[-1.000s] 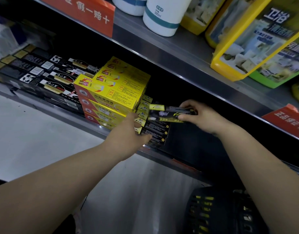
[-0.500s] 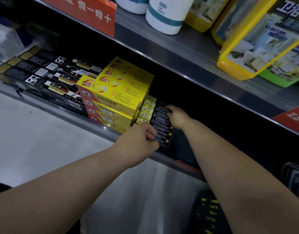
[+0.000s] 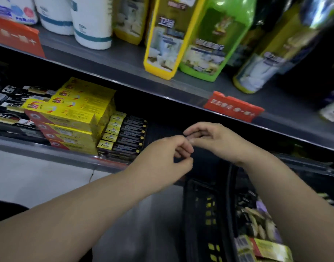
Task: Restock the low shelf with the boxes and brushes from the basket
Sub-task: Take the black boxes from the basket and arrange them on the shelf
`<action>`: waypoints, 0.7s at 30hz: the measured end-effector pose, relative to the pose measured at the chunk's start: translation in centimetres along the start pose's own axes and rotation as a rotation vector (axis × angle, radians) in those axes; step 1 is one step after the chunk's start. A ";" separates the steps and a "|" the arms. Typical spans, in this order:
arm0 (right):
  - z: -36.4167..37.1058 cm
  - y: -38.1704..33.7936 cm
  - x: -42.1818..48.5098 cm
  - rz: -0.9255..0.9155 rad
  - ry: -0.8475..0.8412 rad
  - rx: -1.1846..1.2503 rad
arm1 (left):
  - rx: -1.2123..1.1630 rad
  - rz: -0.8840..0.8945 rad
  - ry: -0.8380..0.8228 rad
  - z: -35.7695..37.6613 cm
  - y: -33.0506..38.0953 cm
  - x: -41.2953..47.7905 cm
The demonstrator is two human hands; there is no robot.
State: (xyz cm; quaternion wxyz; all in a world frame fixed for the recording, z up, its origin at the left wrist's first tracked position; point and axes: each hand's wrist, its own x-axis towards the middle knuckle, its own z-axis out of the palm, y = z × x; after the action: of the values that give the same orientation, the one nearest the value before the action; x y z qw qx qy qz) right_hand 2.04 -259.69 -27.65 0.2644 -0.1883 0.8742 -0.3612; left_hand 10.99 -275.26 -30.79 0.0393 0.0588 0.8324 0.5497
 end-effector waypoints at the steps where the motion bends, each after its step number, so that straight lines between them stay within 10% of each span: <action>1: -1.1 0.8 -2.5 0.001 0.024 0.053 | 0.061 0.089 -0.022 1.0 1.1 0.0; 10: -3.7 17.3 -19.9 0.484 0.061 0.060 | 0.378 0.477 -0.323 13.4 6.3 -0.6; 15: -1.5 25.0 -21.8 0.723 -0.307 -0.328 | 0.511 0.435 -0.525 17.9 6.4 -0.4; 21: 0.8 28.1 -17.4 0.731 -0.087 -0.349 | 0.624 0.230 -0.569 19.0 5.7 0.5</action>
State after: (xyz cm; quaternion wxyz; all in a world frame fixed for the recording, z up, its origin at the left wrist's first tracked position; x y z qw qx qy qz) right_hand 12.39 -232.28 -42.98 0.3764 0.0778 0.9196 -0.0814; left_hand 13.30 -255.68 -33.01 0.1859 0.3090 0.9028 0.2344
